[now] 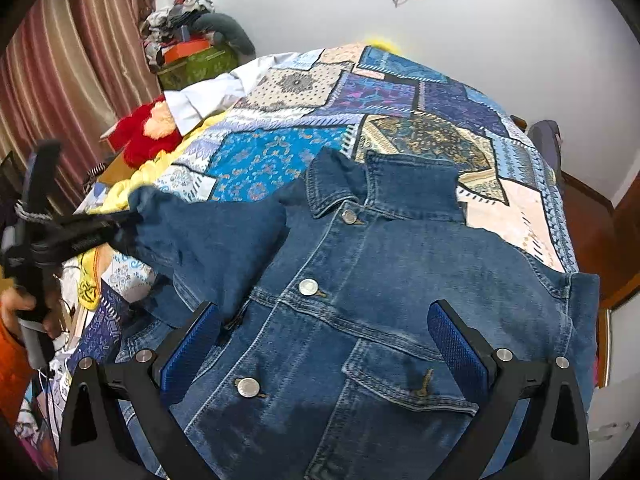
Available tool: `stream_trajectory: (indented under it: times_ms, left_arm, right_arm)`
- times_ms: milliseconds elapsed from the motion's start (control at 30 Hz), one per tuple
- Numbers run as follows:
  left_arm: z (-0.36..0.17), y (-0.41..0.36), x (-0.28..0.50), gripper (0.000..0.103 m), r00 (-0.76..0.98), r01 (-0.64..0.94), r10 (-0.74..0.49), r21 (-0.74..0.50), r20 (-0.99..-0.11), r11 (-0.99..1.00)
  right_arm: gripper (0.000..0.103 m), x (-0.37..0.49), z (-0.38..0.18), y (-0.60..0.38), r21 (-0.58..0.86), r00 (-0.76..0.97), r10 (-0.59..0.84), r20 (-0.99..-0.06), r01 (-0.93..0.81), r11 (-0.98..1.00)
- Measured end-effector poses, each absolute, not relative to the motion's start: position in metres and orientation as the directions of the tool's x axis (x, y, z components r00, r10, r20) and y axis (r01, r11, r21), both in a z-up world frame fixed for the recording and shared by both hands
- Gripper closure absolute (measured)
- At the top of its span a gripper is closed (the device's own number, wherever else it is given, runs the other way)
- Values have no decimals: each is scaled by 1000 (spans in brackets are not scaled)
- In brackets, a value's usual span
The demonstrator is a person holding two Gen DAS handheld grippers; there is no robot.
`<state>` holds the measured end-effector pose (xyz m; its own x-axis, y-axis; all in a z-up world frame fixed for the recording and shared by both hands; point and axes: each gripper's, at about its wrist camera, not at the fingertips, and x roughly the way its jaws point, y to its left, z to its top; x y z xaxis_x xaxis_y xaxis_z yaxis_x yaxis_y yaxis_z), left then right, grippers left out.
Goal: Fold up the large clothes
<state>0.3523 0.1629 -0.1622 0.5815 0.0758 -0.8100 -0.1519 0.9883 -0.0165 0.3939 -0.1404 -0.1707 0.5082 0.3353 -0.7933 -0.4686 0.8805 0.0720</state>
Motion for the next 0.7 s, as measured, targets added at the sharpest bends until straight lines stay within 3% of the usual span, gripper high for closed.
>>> stream_trajectory:
  times_ms: [133, 300, 700]
  left_arm:
    - [-116, 119, 362, 90, 667, -65, 50, 9, -743, 998]
    - [-96, 63, 377, 90, 698, 31, -32, -14, -715, 999]
    - [-151, -71, 403, 90, 555, 293, -224, -64, -801, 954]
  right_arm:
    - [0, 395, -163, -160, 93, 531, 344, -774, -441, 893]
    - [0, 396, -155, -194, 116, 561, 336, -757, -391, 913]
    - [0, 395, -147, -270, 88, 619, 251, -745, -282, 956]
